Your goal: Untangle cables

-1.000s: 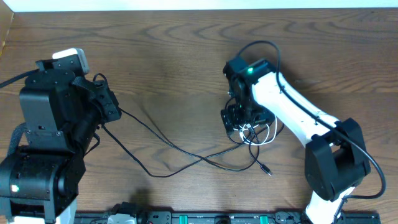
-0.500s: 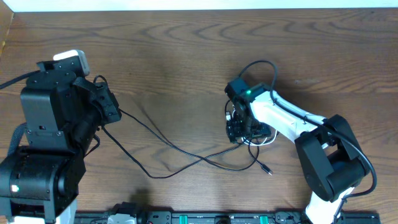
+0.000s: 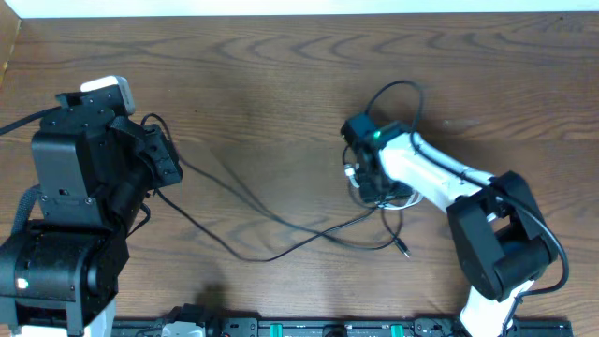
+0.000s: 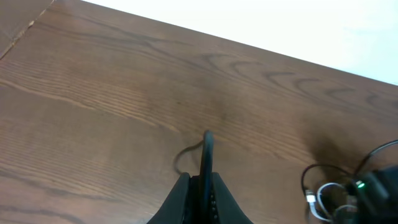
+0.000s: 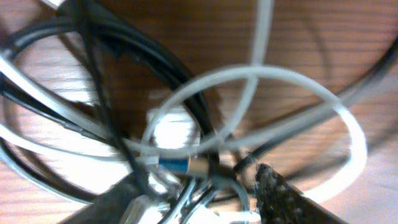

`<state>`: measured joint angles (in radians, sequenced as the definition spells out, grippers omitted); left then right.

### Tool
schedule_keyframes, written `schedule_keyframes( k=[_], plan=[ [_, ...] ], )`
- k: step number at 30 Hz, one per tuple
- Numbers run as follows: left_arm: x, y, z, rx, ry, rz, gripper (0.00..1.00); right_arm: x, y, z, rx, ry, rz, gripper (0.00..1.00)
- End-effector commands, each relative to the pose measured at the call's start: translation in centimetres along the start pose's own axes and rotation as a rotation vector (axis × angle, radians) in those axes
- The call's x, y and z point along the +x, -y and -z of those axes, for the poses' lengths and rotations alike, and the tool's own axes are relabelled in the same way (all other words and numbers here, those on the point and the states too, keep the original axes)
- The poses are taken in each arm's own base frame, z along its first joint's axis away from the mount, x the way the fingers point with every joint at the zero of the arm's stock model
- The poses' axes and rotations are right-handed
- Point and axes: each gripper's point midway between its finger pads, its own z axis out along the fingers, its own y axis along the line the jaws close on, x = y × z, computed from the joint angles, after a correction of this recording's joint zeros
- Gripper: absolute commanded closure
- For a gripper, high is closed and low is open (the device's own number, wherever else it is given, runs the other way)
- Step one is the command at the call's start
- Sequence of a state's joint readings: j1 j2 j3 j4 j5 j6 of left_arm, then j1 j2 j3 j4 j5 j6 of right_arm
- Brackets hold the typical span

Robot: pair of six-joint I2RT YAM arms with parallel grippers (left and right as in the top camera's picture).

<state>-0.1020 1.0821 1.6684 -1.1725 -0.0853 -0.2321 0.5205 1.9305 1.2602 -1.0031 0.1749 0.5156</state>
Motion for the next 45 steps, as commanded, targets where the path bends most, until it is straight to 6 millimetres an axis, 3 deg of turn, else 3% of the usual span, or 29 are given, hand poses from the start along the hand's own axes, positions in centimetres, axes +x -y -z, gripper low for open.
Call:
schedule_keyframes(
  k=[1, 2, 3, 9, 11, 15, 17, 19, 22, 23, 26, 30, 32, 33, 34, 37, 45],
  plan=[
    [-0.3, -0.8, 0.5, -0.044, 0.018, 0.003, 0.92, -4.3, 3.9, 3.0, 0.124, 0.116, -0.128, 0.67],
    [-0.2, -1.2, 0.5, -0.066, 0.017, 0.007, 0.93, -4.9, 4.8, 3.9, 0.141, 0.124, -0.146, 0.78],
    [-0.1, -2.0, 0.5, -0.108, 0.015, 0.020, 0.93, -5.9, 6.4, 5.4, 0.165, 0.136, -0.177, 0.98],
    [0.3, -5.5, 0.8, -0.318, 0.032, 0.141, 0.93, -7.8, 10.3, 9.4, 0.139, 0.136, -0.294, 0.99],
    [0.4, -6.3, 0.9, -0.369, 0.038, 0.178, 0.93, -7.6, 8.8, 9.8, 0.001, 0.082, -0.276, 0.99],
    [0.4, -6.2, 0.3, -0.371, 0.021, 0.175, 0.92, -5.6, 1.2, 11.0, -0.447, -0.036, 0.025, 0.98],
    [0.5, -6.2, -0.1, -0.377, 0.008, 0.171, 0.93, -3.8, -1.5, 11.5, -0.567, -0.074, 0.151, 0.91],
    [0.6, -6.1, -0.4, -0.382, -0.004, 0.167, 0.93, -2.1, -3.2, 10.7, -0.567, -0.115, 0.206, 0.77],
    [0.7, -6.1, -1.0, -0.390, -0.022, 0.160, 0.92, 1.0, -5.8, 9.0, -0.528, -0.179, 0.258, 0.32],
    [0.7, -6.1, -1.2, -0.391, -0.025, 0.159, 0.93, 1.9, -6.4, 8.4, -0.507, -0.196, 0.266, 0.26],
    [0.8, -6.0, -1.4, -0.395, -0.033, 0.156, 0.92, 4.0, -7.4, 7.4, -0.439, -0.236, 0.246, 0.29],
    [0.8, -6.0, -1.6, -0.397, -0.038, 0.154, 0.93, 5.1, -8.2, 7.4, -0.388, -0.237, 0.247, 0.26],
    [0.8, -6.0, -1.6, -0.397, -0.037, 0.154, 0.93, 5.5, -8.7, 7.5, -0.389, -0.229, 0.298, 0.18],
    [0.8, -6.0, -1.6, -0.397, -0.037, 0.157, 0.92, 5.7, -8.9, 7.5, -0.392, -0.220, 0.350, 0.05],
    [0.8, -6.2, -1.6, -0.402, -0.034, 0.174, 0.92, 5.9, -9.1, 7.5, -0.393, -0.210, 0.405, 0.01],
    [0.8, -7.3, -1.5, -0.432, -0.030, 0.232, 0.93, 6.7, -9.4, 6.7, -0.353, -0.172, 0.582, 0.01],
    [1.5, -8.8, -1.7, -0.407, -0.078, 0.346, 0.92, 6.4, -9.6, 2.8, -0.129, -0.017, 0.707, 0.03]
  ],
)
